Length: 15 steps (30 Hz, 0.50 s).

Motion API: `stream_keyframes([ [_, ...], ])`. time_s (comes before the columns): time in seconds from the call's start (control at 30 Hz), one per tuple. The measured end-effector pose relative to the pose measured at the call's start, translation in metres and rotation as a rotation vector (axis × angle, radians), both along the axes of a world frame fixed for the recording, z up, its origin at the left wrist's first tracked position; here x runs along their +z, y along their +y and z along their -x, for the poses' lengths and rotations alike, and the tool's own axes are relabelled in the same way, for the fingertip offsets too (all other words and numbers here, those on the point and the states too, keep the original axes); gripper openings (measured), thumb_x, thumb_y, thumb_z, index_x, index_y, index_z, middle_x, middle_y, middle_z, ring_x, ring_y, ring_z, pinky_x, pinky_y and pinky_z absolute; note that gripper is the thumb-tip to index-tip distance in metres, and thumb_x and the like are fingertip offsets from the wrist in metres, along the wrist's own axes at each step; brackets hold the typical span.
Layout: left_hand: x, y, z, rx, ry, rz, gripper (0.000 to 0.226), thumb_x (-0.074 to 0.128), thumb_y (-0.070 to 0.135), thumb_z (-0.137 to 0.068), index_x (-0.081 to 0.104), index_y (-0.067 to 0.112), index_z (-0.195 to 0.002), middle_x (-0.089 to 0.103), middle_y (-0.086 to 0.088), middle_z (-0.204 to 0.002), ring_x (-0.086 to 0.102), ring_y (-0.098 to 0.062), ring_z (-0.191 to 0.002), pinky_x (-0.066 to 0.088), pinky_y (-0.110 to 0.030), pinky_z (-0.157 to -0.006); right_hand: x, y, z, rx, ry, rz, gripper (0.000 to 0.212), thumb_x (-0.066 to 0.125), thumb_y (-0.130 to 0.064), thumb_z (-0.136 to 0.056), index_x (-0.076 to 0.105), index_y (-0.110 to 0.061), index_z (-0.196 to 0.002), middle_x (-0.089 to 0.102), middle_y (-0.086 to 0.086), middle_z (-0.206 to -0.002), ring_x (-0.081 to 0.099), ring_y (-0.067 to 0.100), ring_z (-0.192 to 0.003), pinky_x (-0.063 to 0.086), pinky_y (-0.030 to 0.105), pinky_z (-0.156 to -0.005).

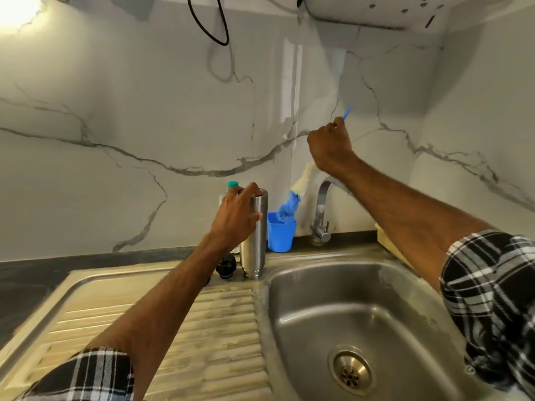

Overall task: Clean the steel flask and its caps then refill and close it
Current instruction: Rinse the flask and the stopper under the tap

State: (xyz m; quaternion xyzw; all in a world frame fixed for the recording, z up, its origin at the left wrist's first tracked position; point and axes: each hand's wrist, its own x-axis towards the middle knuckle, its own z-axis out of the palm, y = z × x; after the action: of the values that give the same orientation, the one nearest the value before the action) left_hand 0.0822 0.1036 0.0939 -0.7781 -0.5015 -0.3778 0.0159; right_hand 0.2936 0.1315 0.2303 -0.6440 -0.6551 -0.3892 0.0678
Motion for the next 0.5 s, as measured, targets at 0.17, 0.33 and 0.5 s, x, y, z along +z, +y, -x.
stream_keyframes([
  [0.17,0.0,-0.001,-0.001,0.004,-0.01,-0.004,0.045,0.071,0.019,-0.093,0.05,0.016,-0.132,0.052,-0.011,-0.14,0.044,-0.027,-0.132,0.041,-0.038,-0.104,-0.052,0.022,0.023,0.002,-0.057,0.102,0.023,0.054,-0.011,-0.098,0.063,-0.013,-0.118,0.067,0.01,-0.122,0.053,0.031,-0.127,0.017,0.048,-0.121],
  [0.33,0.0,-0.002,-0.002,0.017,-0.012,-0.011,0.044,0.071,0.018,-0.093,0.049,0.016,-0.131,0.052,-0.011,-0.141,0.043,-0.028,-0.134,0.041,-0.04,-0.105,-0.085,0.033,0.033,0.003,-0.103,0.138,0.017,0.063,-0.02,-0.098,0.064,-0.015,-0.113,0.07,0.007,-0.115,0.052,0.029,-0.127,0.016,0.048,-0.122],
  [0.5,0.001,-0.001,-0.003,0.024,-0.018,0.007,0.046,0.072,0.017,-0.091,0.048,0.016,-0.13,0.053,-0.012,-0.138,0.048,-0.029,-0.128,0.043,-0.039,-0.101,-0.082,0.036,0.027,0.033,-0.161,0.103,0.015,0.065,-0.022,-0.096,0.065,-0.015,-0.11,0.07,0.006,-0.112,0.053,0.027,-0.125,0.016,0.048,-0.121],
])
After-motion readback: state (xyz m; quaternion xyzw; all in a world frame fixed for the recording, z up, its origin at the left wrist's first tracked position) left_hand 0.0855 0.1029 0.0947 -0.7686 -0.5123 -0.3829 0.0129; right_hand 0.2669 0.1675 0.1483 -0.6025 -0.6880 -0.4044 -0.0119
